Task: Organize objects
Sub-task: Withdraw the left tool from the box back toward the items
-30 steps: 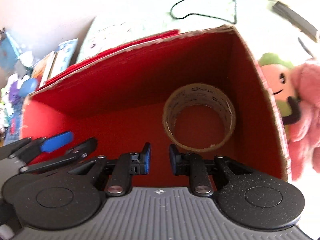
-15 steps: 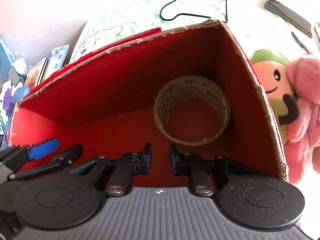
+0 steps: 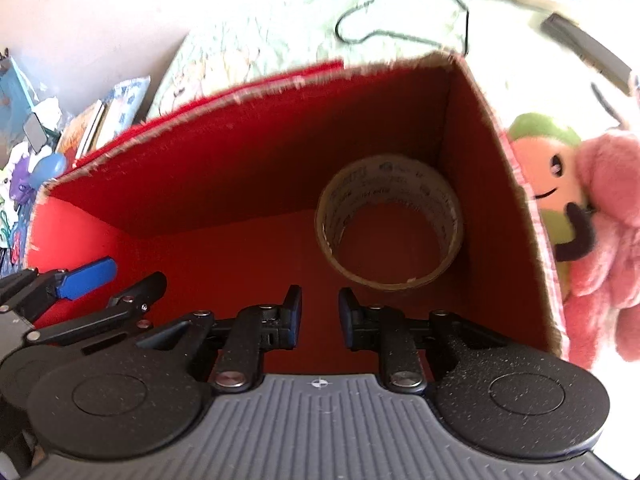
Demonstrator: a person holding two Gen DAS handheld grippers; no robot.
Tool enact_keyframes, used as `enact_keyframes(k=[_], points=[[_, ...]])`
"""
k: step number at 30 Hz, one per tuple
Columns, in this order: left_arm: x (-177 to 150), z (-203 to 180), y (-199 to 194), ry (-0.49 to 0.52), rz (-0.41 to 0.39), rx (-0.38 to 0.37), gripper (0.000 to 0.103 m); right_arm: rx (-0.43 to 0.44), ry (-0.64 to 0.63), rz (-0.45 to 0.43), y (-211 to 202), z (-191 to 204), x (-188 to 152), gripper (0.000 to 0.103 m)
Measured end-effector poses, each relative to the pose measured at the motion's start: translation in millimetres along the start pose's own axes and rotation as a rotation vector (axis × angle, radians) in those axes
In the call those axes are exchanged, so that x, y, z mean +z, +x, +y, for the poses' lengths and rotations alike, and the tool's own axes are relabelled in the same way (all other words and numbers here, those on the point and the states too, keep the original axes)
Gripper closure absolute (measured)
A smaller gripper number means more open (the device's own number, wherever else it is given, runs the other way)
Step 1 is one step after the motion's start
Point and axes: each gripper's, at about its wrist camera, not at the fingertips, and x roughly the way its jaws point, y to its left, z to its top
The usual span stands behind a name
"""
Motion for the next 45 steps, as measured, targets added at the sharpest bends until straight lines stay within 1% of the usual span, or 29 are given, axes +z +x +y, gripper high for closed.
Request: enact_keyframes(k=[3,4,6,10,11,13,16,20,25,29,33,37,41,45], points=[[-2,-1,-11,0.001,-0.029,0.028,0.058,0.028,-0.007,-0.022,-9,-3,-9,0.081],[-2,-1,-17,0.002,-0.042,0.026,0.057,0.029,-0.014,-0.033,-16,-5,-14,0.081],[-2,-2,-27,-0.008,-0.051,0.016,0.051,0.043,-0.014,-0.056,-23,-7,-19,0.081],[-5,-9,-45,-0.018,-0.059,0.034,0.051,0.110,0.013,-0.099,-38,-16,-28,0.081],[-7,-11,-50,-0.017,-0.065,0.039,0.049,0.120,0.014,-0.115,-43,-11,-31,0.081],[-9,-15,-61,-0.024,-0.075,0.043,0.047,0.138,0.009,-0.142,-52,-13,-37,0.080],[-16,-20,-78,-0.046,-0.084,0.048,0.046,0.164,-0.008,-0.191,-70,-21,-41,0.075],[-22,-29,-99,-0.068,-0.094,0.063,0.046,0.196,-0.027,-0.247,-91,-29,-51,0.072],[-33,-44,-124,-0.081,-0.114,0.106,0.046,0.240,-0.059,-0.307,-109,-40,-61,0.070],[-40,-53,-141,-0.108,-0.117,0.133,0.044,0.263,-0.094,-0.313,-121,-46,-69,0.070],[-50,-64,-154,-0.131,-0.113,0.177,0.039,0.303,-0.114,-0.286,-129,-53,-74,0.070],[-60,-70,-163,-0.157,-0.110,0.197,0.038,0.339,-0.126,-0.262,-135,-60,-81,0.070],[-72,-77,-171,-0.177,-0.108,0.205,0.038,0.368,-0.139,-0.242,-140,-66,-91,0.070],[-85,-83,-174,-0.202,-0.089,0.177,0.038,0.391,-0.151,-0.212,-141,-73,-100,0.069]])
